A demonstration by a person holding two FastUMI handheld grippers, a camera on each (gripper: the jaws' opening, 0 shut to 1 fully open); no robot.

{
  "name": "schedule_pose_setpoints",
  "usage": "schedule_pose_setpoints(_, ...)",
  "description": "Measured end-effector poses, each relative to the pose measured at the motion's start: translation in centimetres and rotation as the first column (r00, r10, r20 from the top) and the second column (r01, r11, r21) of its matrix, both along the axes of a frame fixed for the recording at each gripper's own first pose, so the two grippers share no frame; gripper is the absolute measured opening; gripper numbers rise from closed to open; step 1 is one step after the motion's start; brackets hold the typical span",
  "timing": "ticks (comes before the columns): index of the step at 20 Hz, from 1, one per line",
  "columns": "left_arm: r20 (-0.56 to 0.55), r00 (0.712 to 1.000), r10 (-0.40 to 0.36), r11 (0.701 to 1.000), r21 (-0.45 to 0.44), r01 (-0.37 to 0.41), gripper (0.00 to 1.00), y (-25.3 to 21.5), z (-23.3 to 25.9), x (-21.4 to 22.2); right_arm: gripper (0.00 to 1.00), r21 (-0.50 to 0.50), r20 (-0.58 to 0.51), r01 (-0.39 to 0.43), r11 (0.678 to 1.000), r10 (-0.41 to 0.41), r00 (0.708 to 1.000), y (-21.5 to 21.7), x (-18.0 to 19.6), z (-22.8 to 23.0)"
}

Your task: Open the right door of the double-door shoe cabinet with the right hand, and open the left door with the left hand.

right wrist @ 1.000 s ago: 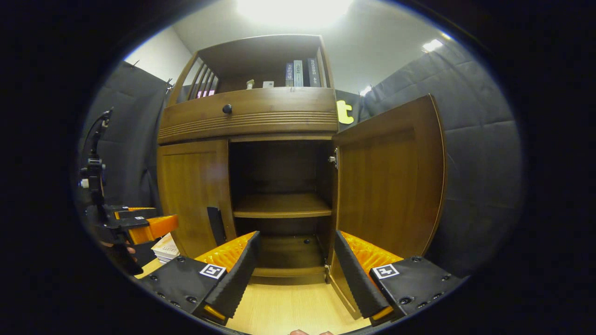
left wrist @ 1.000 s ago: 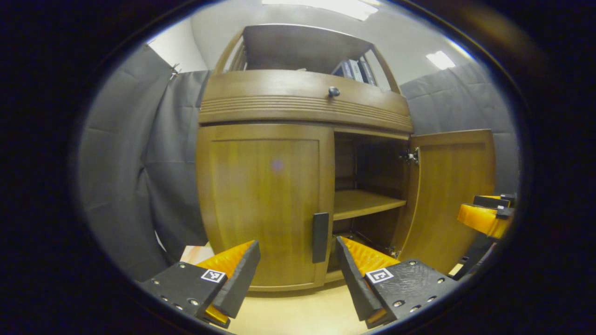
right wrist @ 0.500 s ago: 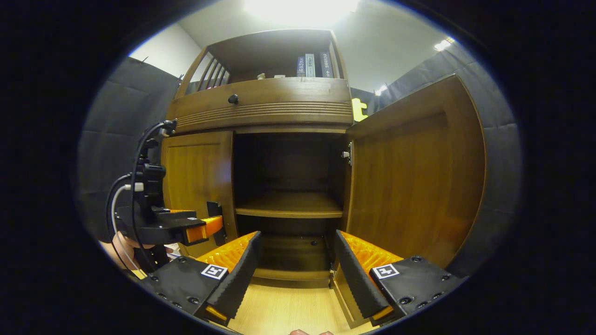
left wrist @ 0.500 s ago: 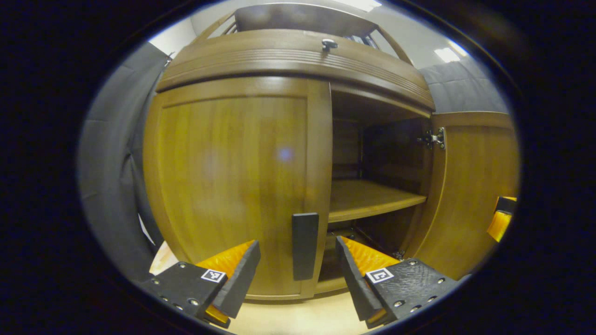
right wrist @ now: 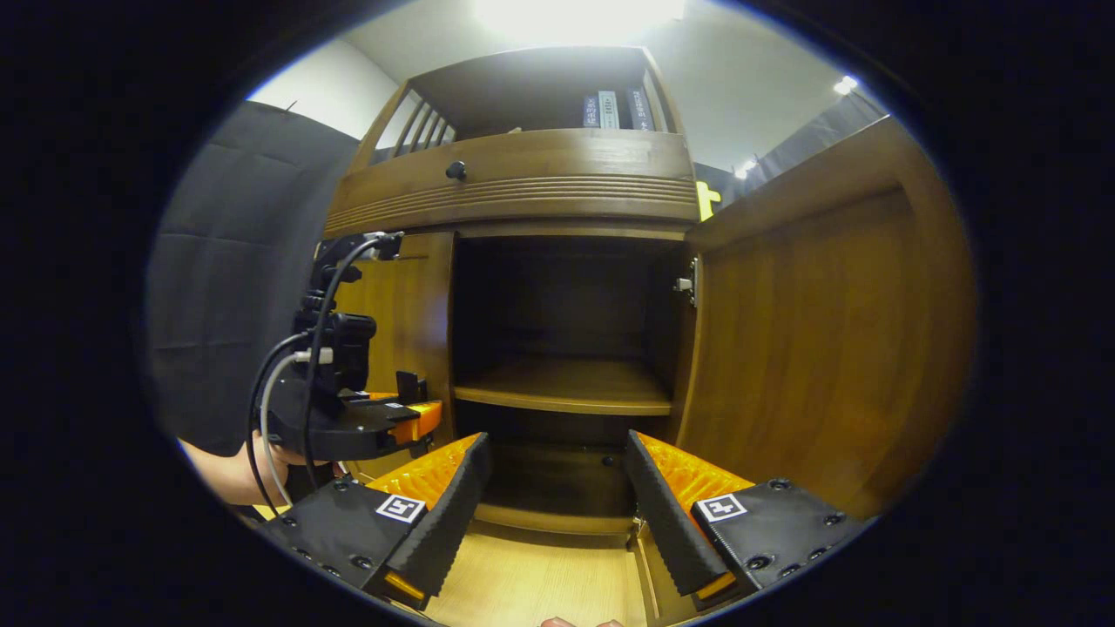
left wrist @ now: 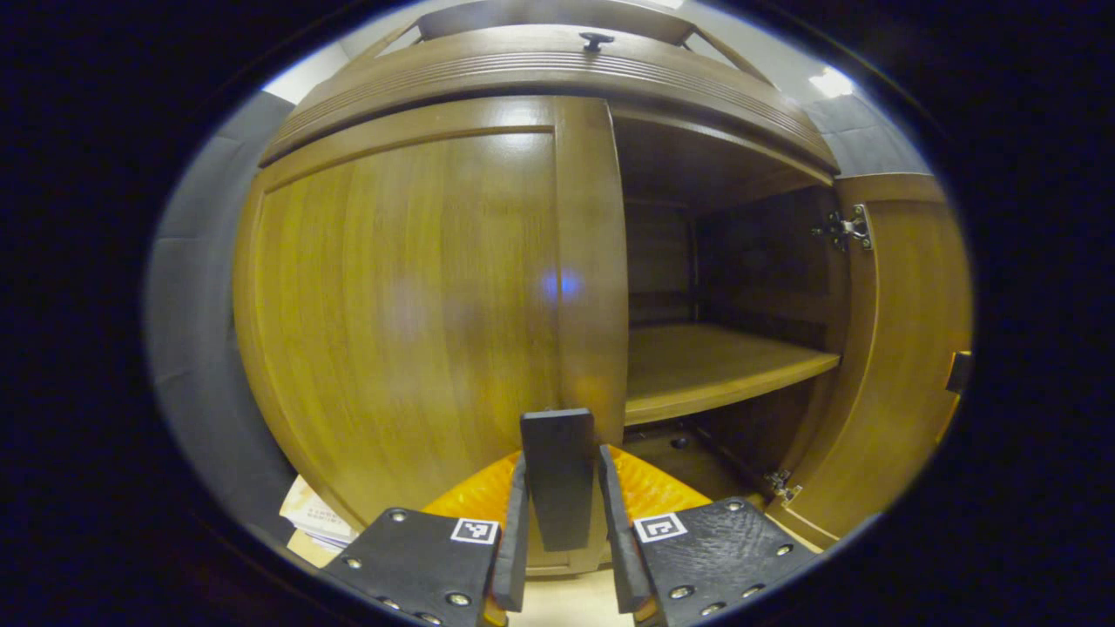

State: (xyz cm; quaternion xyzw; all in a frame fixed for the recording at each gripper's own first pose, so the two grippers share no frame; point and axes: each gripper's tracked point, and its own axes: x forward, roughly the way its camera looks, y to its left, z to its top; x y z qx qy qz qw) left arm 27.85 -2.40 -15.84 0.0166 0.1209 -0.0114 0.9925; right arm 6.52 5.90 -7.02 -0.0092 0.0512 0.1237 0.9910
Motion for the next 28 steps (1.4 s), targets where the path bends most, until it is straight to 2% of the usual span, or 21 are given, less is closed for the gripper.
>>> schedule_pose_setpoints(1, 0.001, 1.0, 0.011, 1.0, -0.018, -0.011, 0.31, 0.2, 0.2, -0.6, 0.95, -0.003, 0.002, -0.016, 1.0, 0.016, 1.0, 0.3, 0.2, 0.0)
schedule_pose_setpoints(3, 0.006, 1.0, 0.025, 0.999, -0.025, -0.025, 0.29, 0.3, 0.0, -0.5, 0.99, -0.006, 0.004, -0.045, 0.999, 0.045, 0.999, 0.7, 0.4, -0.2)
schedule_pose_setpoints(10, 0.018, 0.998, 0.065, 0.997, -0.053, -0.064, 0.18, 0.2, 0.1, -0.8, 0.97, -0.015, 0.039, -0.094, 0.996, 0.094, 0.995, 0.7, 0.7, 0.5)
schedule_pose_setpoints(15, 0.039, 0.997, 0.067, 0.996, -0.055, -0.065, 0.2, 0.3, 0.7, -1.8, 0.97, -0.006, 0.038, -0.114, 0.993, 0.114, 0.993, 0.9, 0.5, 0.2)
schedule_pose_setpoints(20, 0.069, 0.996, 0.054, 0.997, -0.067, -0.049, 0.18, 0.9, 0.9, -5.2, 0.97, 0.03, -0.01, -0.111, 0.993, 0.112, 0.994, 1.6, -0.5, -0.6)
schedule_pose_setpoints(28, 0.08, 0.997, 0.017, 0.997, -0.07, -0.012, 0.19, 2.6, 1.5, -11.3, 0.99, 0.005, -0.053, -0.042, 0.999, 0.042, 0.998, 1.9, -3.8, -1.0)
